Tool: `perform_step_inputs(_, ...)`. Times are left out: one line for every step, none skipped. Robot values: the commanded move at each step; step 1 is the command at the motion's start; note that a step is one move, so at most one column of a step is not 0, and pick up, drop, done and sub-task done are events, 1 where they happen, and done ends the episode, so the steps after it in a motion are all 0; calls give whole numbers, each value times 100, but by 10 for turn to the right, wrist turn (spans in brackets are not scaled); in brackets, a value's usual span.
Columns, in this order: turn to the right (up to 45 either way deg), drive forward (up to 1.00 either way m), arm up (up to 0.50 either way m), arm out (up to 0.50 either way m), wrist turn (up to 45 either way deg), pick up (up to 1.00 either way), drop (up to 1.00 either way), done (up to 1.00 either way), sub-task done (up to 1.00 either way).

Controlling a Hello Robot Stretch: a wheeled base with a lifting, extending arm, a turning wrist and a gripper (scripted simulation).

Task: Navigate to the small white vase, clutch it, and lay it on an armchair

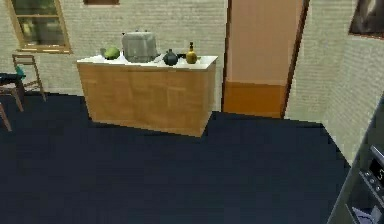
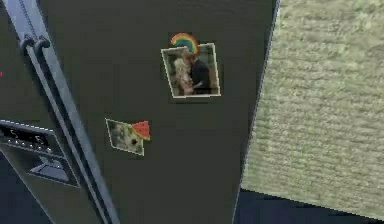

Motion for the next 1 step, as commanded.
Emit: perform_step_inputs(60, 0, 0, 0, 0, 0, 0, 0, 0)
